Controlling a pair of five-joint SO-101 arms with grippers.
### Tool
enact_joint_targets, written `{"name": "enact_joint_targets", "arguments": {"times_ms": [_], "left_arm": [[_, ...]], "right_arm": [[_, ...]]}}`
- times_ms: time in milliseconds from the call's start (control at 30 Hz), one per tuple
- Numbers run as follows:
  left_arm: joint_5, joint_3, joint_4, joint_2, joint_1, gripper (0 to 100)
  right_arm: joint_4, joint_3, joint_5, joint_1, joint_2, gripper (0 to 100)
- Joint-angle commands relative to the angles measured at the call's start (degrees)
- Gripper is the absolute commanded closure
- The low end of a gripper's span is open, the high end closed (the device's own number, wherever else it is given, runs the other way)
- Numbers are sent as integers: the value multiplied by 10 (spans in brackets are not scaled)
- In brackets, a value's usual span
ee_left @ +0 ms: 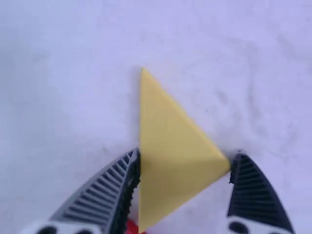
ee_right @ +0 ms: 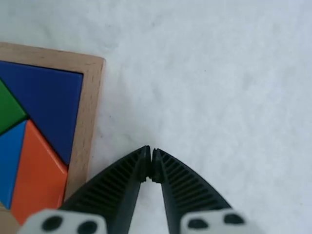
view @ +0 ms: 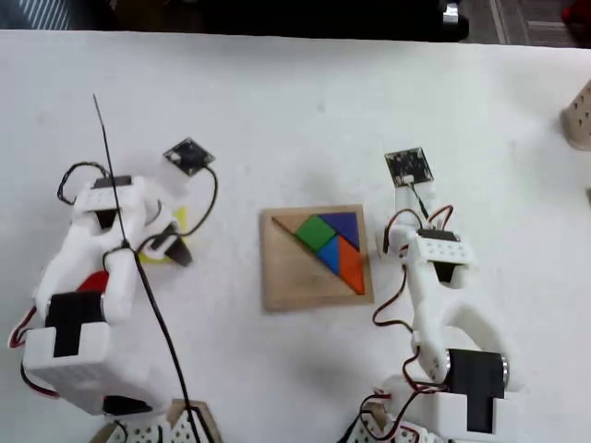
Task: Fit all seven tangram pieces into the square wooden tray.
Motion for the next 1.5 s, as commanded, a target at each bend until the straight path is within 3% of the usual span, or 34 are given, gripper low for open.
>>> {"name": "enact_joint_targets", "arguments": {"times_ms": [0, 167, 400, 833, 1167, 1467], "left_arm": [[1, -7, -15, -5, 8, 779], [2, -7, -15, -7, 8, 781], [102, -26, -14, -7, 5, 779], [196, -77, 66, -6, 8, 778], [200, -75, 71, -5, 9, 778], [226, -76, 151, -7, 57, 778]], "right_arm": [[-1, -30, 9, -7, -1, 981], [-1, -30, 9, -7, -1, 981], [-1, -30, 9, -7, -1, 981], [-1, -30, 9, -7, -1, 981], [-1, -30, 10, -7, -1, 981], [-1, -30, 10, -7, -1, 981]]}}
